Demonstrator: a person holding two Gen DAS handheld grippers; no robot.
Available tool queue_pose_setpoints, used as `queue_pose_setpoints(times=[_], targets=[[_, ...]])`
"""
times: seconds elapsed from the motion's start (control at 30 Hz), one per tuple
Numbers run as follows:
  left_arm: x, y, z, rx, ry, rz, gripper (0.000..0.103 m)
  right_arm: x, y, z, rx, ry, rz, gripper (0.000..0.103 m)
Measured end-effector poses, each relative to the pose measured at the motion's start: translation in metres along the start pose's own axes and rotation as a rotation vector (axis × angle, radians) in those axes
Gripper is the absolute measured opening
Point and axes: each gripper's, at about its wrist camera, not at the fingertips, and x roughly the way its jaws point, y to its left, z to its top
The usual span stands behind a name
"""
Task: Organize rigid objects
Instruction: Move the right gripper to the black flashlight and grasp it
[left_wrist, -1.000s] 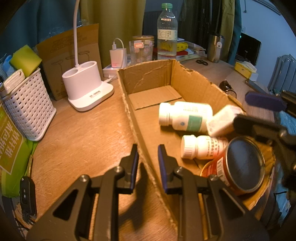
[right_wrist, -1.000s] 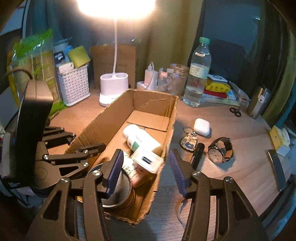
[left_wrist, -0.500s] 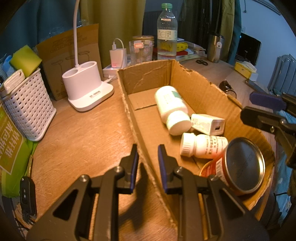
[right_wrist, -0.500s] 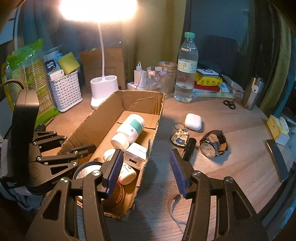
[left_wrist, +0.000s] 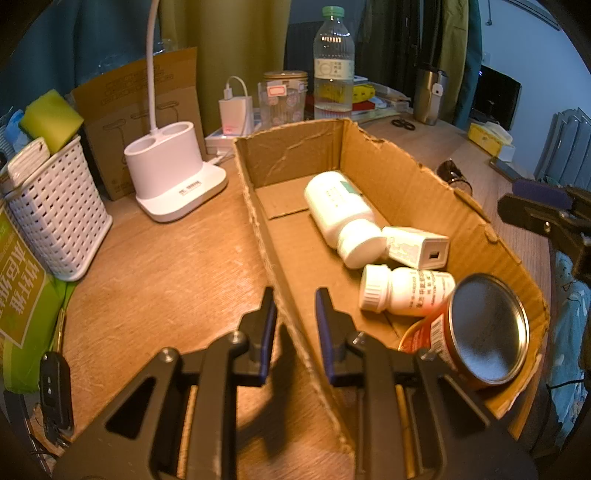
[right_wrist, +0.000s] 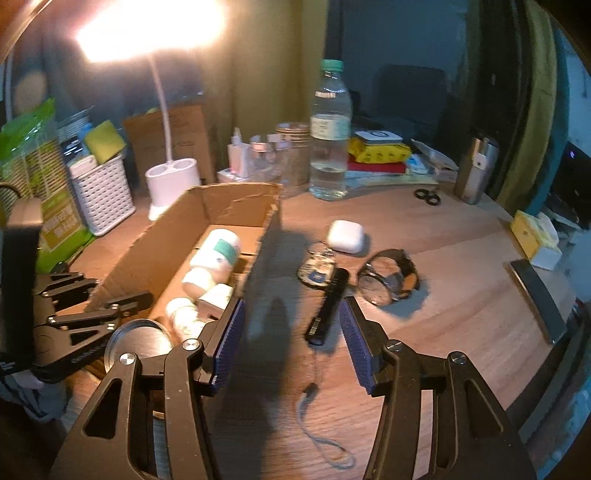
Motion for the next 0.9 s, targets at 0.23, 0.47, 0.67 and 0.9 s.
queue_pose_setpoints(times=[0.23, 0.47, 0.67, 0.9], targets=[[0.000, 0.000, 0.000, -0.001, 0.001, -0.001, 0.022, 0.013, -0.021, -0.005, 0.055, 0.023, -0.022, 0.056], [0.000, 0.000, 0.000, -0.001, 0.001, -0.001, 0.022, 0.035, -0.030, -0.008, 0.074, 0.060, -0.015, 0.056], [0.000, 0.000, 0.000, -0.001, 0.001, -0.001, 0.022, 0.052, -0.033, -0.006, 0.078, 0.082, -0.020, 0.056], [0.000, 0.000, 0.000, -0.003, 0.002, -0.003, 0.022, 0.072, -0.034, 0.001, 0.084, 0.116, -0.028, 0.054]])
